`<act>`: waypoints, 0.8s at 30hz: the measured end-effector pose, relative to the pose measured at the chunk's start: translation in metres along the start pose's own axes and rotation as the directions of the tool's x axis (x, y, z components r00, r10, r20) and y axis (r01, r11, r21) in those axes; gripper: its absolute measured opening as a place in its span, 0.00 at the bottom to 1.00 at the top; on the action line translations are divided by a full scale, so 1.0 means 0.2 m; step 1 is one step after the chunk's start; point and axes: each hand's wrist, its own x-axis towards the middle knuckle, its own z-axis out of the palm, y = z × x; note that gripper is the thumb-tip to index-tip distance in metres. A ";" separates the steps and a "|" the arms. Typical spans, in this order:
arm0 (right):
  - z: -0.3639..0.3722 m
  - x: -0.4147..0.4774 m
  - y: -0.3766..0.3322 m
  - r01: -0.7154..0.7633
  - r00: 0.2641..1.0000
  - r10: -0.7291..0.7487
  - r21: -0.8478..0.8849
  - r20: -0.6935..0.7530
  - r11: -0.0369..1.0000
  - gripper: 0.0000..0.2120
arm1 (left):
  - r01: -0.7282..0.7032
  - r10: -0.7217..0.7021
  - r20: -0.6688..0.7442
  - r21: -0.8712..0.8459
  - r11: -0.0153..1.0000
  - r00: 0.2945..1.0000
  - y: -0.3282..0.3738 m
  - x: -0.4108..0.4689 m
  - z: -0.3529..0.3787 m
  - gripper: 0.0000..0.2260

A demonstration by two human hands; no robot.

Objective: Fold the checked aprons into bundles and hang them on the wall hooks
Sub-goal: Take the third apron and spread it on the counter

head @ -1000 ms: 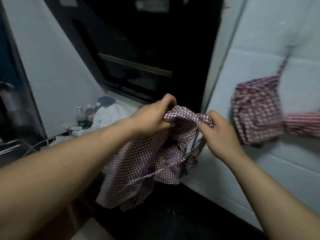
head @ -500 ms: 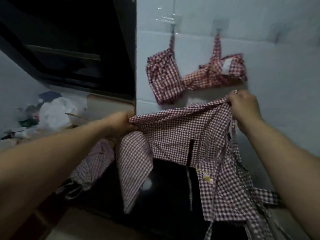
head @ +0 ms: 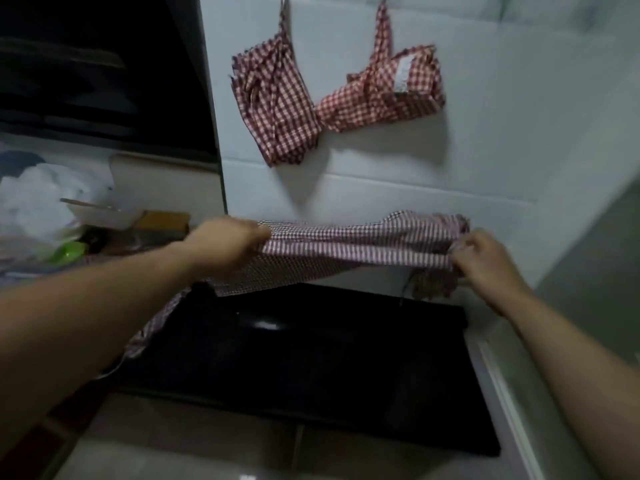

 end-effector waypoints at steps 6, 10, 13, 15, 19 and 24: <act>0.52 -0.48 0.51 0.027 0.742 0.194 -0.317 0.642 0.948 0.11 | 0.079 -0.019 0.669 -0.060 0.995 0.743 0.38 -0.31 0.66 0.15; 0.72 -0.64 0.60 -0.063 0.676 0.289 -0.337 0.678 0.939 0.15 | 0.166 0.013 0.769 -0.154 0.974 0.639 0.56 -0.41 0.90 0.27; 0.83 -0.65 0.63 -0.052 0.681 0.289 -0.349 0.673 0.936 0.16 | 0.230 -0.021 0.744 -0.180 0.956 0.668 0.58 -0.39 0.98 0.28; 0.89 -0.66 0.66 -0.042 0.701 0.275 -0.346 0.658 0.937 0.15 | 0.270 -0.064 0.696 -0.191 0.944 0.715 0.55 -0.36 1.01 0.26; 1.01 -0.68 0.78 0.030 0.738 0.235 -0.379 0.633 0.925 0.18 | 0.276 -0.121 0.626 -0.156 0.948 0.770 0.45 -0.36 1.13 0.25; 1.21 -0.55 0.82 0.266 0.794 0.132 -0.535 0.593 0.802 0.26 | 0.198 -0.052 0.609 -0.175 0.964 0.792 0.27 -0.26 1.37 0.33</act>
